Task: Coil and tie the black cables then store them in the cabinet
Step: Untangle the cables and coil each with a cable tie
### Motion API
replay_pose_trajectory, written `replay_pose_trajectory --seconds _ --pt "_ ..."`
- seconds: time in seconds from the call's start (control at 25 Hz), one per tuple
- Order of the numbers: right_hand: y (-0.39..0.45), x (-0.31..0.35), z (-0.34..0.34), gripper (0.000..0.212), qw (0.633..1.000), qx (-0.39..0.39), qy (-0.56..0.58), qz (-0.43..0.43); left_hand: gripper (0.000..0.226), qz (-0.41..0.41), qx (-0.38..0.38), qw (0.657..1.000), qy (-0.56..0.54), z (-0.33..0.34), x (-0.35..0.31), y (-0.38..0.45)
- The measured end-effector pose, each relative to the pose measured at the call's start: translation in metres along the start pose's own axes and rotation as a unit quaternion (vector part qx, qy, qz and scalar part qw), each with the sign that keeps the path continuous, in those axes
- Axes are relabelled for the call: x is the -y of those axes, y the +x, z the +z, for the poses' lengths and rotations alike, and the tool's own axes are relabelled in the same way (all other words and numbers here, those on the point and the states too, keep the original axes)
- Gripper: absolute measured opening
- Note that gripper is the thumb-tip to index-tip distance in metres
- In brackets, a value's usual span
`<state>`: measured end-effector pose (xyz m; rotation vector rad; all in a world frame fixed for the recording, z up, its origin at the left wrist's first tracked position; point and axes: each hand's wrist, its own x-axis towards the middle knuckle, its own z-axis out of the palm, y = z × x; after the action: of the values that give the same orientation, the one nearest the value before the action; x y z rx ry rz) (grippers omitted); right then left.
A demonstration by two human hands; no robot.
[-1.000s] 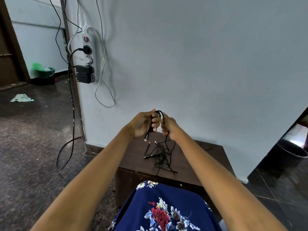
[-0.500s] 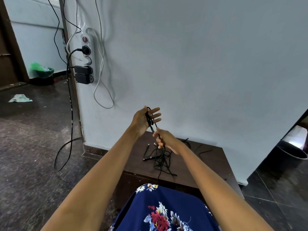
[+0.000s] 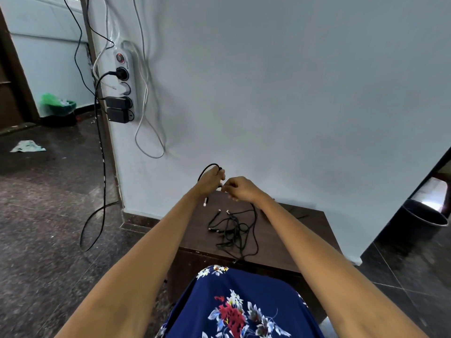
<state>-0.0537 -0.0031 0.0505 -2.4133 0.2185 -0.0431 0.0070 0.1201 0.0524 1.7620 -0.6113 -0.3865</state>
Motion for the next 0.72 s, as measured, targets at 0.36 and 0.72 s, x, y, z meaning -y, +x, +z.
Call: replay_pose_trajectory --seconds 0.36,0.72 --pt "0.010 -0.015 0.004 0.029 0.993 -0.081 -0.083 -0.022 0.039 -0.017 0.040 0.979 0.199 -0.004 0.008 0.011" --pt "0.018 -0.016 0.004 0.028 0.976 -0.150 -0.153 -0.028 0.032 -0.089 0.096 0.991 0.035 -0.034 0.009 0.016"
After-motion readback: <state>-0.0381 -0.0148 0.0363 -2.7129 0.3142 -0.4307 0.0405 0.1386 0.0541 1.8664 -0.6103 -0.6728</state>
